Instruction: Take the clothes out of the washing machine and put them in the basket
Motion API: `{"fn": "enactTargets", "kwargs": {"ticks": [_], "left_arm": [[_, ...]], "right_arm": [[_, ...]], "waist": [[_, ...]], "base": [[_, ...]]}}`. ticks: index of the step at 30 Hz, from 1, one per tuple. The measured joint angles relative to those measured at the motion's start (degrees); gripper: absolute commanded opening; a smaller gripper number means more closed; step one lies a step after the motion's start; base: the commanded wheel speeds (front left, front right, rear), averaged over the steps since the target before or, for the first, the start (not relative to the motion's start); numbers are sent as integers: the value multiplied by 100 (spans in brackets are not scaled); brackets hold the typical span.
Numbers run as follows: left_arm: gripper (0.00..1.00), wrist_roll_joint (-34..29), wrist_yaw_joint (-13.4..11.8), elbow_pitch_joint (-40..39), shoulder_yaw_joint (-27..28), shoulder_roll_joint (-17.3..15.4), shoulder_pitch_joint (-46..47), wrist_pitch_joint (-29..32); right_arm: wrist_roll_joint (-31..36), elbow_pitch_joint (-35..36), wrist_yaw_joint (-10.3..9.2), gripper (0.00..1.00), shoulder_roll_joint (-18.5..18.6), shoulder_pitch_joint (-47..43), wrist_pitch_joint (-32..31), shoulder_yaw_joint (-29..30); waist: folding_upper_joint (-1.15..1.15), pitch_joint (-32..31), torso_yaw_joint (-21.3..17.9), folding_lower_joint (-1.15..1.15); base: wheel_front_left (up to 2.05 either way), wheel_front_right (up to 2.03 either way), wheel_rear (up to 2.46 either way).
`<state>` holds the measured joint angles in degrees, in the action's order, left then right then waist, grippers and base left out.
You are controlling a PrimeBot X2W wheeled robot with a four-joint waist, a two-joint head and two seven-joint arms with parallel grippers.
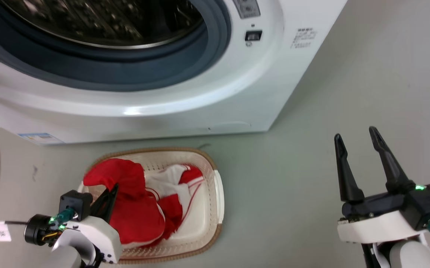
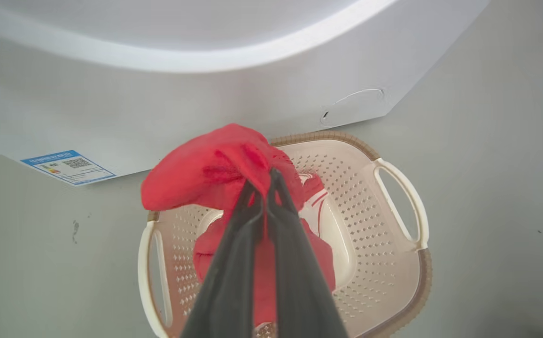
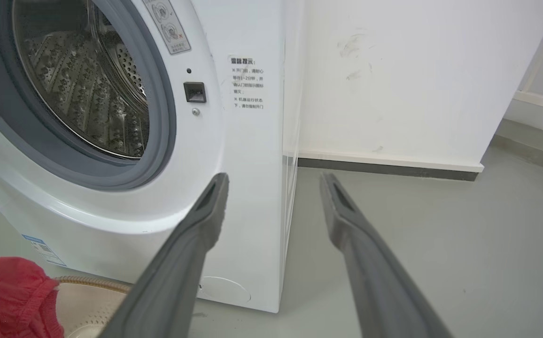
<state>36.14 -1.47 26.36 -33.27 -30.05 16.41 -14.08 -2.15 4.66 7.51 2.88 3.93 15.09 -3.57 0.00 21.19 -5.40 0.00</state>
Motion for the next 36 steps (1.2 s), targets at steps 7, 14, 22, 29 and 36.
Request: {"fn": "enactTargets", "kwargs": {"ticks": [7,14,22,29,36], "left_arm": [[0,-145,374,1405,-160,383,710,-49],[0,-159,654,2653,-171,682,1516,-76],[0,-281,803,3746,-357,923,2172,-82],[0,-219,836,4219,-311,1088,2531,-91],[100,-230,854,4286,-287,1134,2560,-99]], "right_arm": [[65,132,0,100,0,216,0,-8],[121,288,0,100,0,350,0,-48],[185,422,0,100,1,548,0,-40],[215,563,0,100,0,662,0,-31],[242,461,0,100,0,670,0,-4]], "waist": [[0,685,-134,0],[0,1378,-236,1],[0,2010,-303,1],[0,2310,-328,1],[0,2247,-250,0]], "base": [[0,0,0],[0,0,0],[0,0,0],[0,0,0],[0,0,0]]}}
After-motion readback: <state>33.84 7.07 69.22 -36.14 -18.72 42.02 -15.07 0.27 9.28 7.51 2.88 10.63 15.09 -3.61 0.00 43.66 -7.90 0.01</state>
